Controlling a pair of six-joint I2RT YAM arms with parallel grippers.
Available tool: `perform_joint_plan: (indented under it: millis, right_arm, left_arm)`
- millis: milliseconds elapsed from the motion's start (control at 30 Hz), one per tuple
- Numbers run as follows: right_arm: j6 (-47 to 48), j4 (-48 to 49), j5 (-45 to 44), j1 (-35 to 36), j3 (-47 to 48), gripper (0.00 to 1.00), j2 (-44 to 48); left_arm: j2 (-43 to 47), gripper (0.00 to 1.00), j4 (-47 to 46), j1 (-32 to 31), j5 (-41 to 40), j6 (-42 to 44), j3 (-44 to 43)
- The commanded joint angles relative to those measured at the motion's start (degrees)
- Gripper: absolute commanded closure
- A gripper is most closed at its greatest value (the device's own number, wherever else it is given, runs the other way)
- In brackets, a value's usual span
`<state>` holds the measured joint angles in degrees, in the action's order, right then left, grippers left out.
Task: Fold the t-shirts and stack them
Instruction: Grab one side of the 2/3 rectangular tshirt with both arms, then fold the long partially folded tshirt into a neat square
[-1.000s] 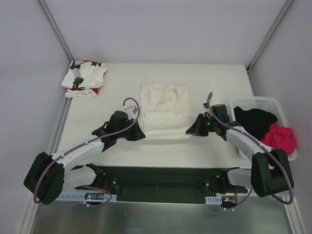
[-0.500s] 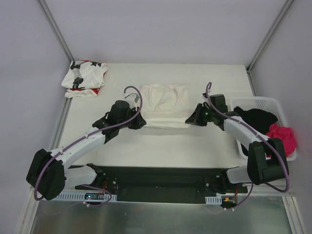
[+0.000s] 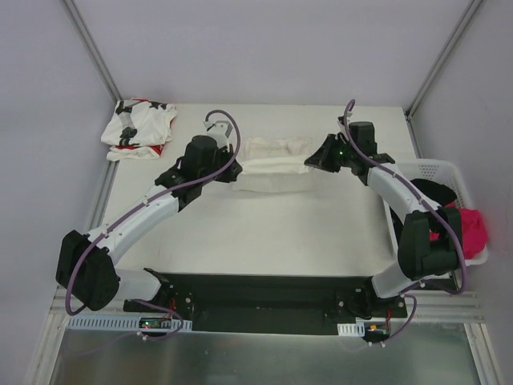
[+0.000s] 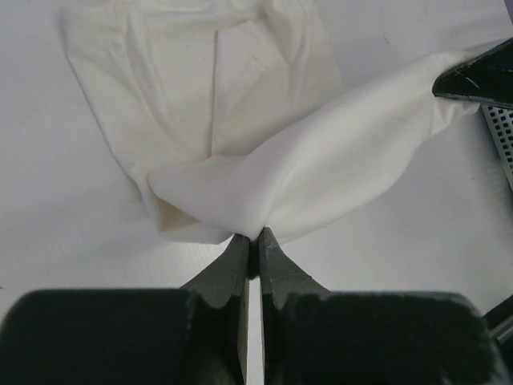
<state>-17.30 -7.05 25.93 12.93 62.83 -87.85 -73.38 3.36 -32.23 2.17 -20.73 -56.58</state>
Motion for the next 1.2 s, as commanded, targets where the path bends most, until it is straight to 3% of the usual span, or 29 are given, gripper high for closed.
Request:
perform_joint_plan:
  millis: [0, 533, 1167]
  right_arm:
    - [-0.54, 1.86, -0.80, -1.32, 6.50, 0.99, -2.23]
    - [-2.47, 2.21, 2.36, -2.91, 18.46, 0.99, -16.55]
    - [-7.04, 0.46, 6.58, -5.99, 39.29, 0.99, -37.12]
  left_arm:
    - [-3.33, 1.00, -0.54, 1.99, -3.32, 3.24, -5.91]
    - [-14.15, 1.00, -4.85, 8.23, 2.04, 3.15, -13.29]
    - [-42.09, 1.00, -6.78, 14.12, 15.75, -1.07, -32.19]
